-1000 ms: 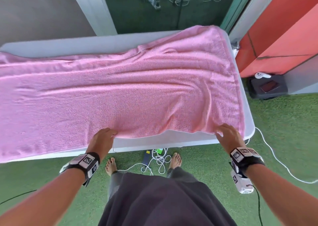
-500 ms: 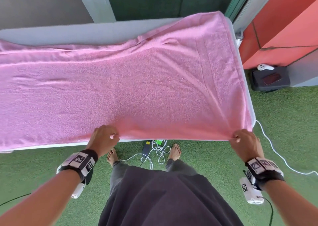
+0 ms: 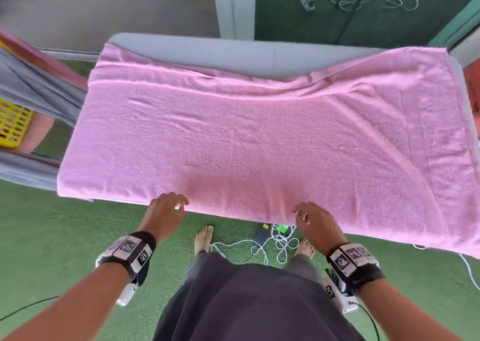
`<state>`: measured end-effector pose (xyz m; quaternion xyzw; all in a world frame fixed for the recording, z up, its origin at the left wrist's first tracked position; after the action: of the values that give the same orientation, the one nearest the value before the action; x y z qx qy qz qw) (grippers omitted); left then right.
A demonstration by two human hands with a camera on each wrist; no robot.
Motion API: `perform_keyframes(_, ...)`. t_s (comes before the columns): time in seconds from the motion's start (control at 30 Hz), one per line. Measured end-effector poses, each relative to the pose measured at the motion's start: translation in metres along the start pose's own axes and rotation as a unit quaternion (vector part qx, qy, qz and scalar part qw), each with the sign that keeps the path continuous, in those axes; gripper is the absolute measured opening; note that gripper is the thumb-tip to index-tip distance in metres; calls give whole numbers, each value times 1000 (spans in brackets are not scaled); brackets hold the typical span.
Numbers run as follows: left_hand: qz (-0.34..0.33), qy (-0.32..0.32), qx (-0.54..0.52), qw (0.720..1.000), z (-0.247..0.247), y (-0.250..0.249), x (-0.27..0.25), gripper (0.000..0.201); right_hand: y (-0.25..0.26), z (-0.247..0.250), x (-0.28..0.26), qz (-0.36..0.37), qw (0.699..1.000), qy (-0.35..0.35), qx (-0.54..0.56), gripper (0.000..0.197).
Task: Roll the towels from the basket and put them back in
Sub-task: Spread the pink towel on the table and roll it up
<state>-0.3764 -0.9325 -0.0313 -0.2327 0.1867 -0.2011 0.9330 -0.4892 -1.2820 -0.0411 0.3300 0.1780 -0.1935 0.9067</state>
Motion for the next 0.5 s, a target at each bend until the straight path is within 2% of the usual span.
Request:
perform_keyframes(0.13, 29, -5, 32, 999, 56, 105, -16, 28, 105, -63, 19, 20, 999, 33, -28, 19)
perform_keyframes(0.27, 57, 13, 88, 994, 98, 198, -26, 50, 172, -122, 31, 26, 991, 52, -123, 37)
perform_keyframes(0.33, 50, 6, 96, 994, 113, 225, -26, 55, 190, -140, 35, 14, 985, 55, -166, 40)
perform_keyframes(0.37, 38, -3, 90, 995, 120, 234, -25, 54, 198, -144, 36, 5, 984, 47, -173, 35)
perform_keyframes(0.43, 3, -4, 70, 998, 126, 241, -22, 45, 208, -147, 37, -9, 984, 36, -175, 17)
perform_keyframes(0.5, -20, 9, 29, 999, 129, 245, -22, 33, 210, -154, 38, -19, 984, 49, -172, 16)
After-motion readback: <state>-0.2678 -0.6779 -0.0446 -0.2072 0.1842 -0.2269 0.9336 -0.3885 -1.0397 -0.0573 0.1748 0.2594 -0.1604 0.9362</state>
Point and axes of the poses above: each hand's wrist, its own x-axis towards the middle knuckle, its own z-axis out of the back of the hand, y = z × x, the point moved 8 cm from there along x, towards the middle knuckle, and after that the axes turned 12 degrees about -z, right-handed, at the moved point
